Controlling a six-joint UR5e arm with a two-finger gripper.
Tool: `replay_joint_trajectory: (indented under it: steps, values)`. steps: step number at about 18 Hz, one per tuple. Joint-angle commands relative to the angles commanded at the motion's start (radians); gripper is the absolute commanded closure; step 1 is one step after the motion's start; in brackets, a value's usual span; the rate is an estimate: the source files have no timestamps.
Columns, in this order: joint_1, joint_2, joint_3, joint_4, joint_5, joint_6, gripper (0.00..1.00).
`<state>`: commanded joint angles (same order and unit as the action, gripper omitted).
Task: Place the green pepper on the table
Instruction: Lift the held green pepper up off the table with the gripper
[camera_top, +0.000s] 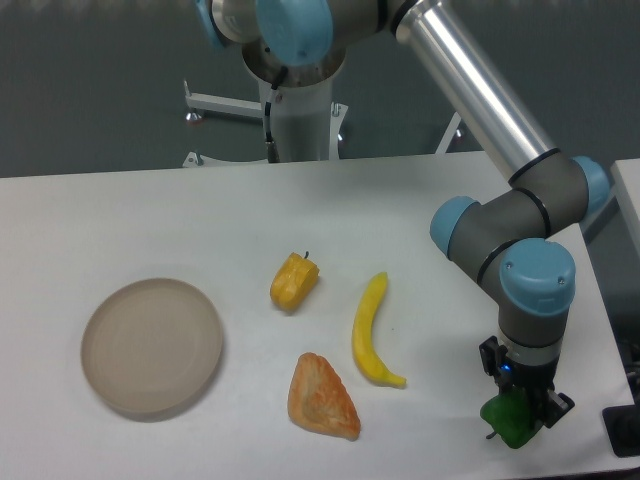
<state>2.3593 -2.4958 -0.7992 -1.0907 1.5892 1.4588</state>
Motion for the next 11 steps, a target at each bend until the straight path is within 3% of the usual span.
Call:
replay_joint_trajectory:
  steps: [5, 11]
  values:
    - [0.000, 0.017, -0.024, -0.006, -0.009, 0.008, 0.67]
    - [0.002, 0.096, -0.124, -0.008, -0.014, 0.008, 0.67]
